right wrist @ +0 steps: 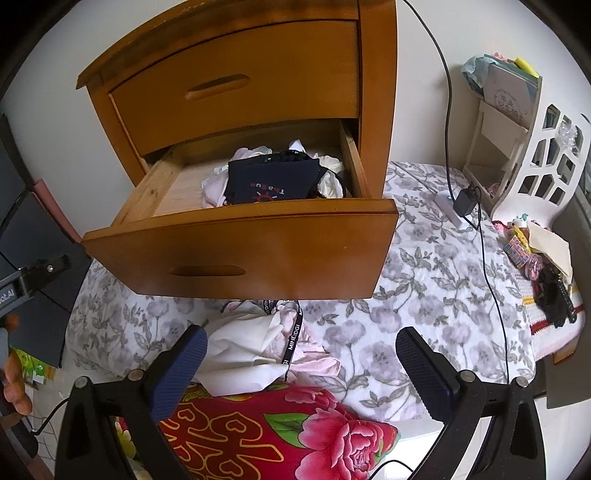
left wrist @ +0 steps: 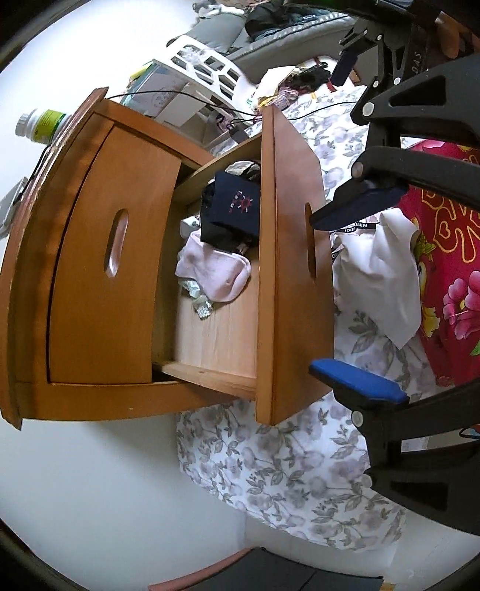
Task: Organize soft objects
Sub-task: 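Withdraw the left gripper from the white garment, then reach the right gripper into the drawer toward the navy cap, then close the right gripper on the navy cap and black fabric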
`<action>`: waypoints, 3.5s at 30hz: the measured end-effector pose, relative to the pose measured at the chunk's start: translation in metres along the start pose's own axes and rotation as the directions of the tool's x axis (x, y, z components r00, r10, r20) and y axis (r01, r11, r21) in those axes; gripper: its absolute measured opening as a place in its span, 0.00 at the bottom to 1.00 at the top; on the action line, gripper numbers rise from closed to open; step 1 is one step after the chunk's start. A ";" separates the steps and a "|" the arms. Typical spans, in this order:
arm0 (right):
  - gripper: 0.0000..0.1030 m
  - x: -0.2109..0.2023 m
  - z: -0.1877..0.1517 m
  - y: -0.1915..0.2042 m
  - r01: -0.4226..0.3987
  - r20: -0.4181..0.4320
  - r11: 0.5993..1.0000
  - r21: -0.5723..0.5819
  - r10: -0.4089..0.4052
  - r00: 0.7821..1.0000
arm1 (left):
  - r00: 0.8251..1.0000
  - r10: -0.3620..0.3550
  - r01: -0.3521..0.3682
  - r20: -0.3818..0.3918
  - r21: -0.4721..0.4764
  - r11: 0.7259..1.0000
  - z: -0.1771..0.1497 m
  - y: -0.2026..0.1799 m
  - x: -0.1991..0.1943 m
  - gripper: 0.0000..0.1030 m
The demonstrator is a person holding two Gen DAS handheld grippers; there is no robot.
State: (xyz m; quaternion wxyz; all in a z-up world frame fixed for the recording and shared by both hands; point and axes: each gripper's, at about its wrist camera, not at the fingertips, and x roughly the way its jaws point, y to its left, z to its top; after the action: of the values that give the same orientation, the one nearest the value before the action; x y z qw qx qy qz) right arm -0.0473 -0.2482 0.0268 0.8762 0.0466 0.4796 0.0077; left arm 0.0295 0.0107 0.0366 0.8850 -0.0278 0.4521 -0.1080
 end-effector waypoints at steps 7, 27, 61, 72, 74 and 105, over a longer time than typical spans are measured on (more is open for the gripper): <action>1.00 0.001 0.000 0.001 0.000 -0.002 1.000 -0.003 0.000 1.000 | 0.999 0.034 -0.033 0.018 -0.031 0.999 -0.005 0.006 0.002 0.89; 1.00 0.011 0.012 0.008 -0.029 0.016 0.999 -0.027 0.029 0.999 | 0.987 0.056 -0.050 0.151 -0.045 0.998 -0.001 0.017 0.000 0.92; 1.00 0.028 0.149 0.031 0.011 0.090 0.979 -0.201 0.007 0.996 | 0.982 -0.007 0.012 0.187 -0.027 1.000 0.042 0.038 0.021 0.92; 1.00 0.107 0.163 0.036 -0.061 -0.192 0.992 -0.114 0.039 0.981 | 0.992 -0.014 0.017 0.128 -0.017 1.000 0.035 0.040 0.035 0.92; 1.00 0.118 0.164 0.036 -0.063 -0.225 0.994 -0.087 0.042 0.973 | 0.993 -0.014 0.016 0.120 -0.014 1.000 0.034 0.040 0.036 0.92; 0.55 0.163 0.163 0.016 -0.032 -0.321 0.998 0.054 0.048 0.946 | 0.996 -0.020 0.021 0.086 -0.018 1.000 0.030 0.048 0.045 0.92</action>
State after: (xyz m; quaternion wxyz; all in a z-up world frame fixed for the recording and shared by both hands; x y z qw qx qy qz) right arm 0.1783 -0.2351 -0.0216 0.7843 0.0754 0.6154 0.0214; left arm 0.0872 0.0462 0.0110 0.9020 -0.0452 0.4145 -0.1117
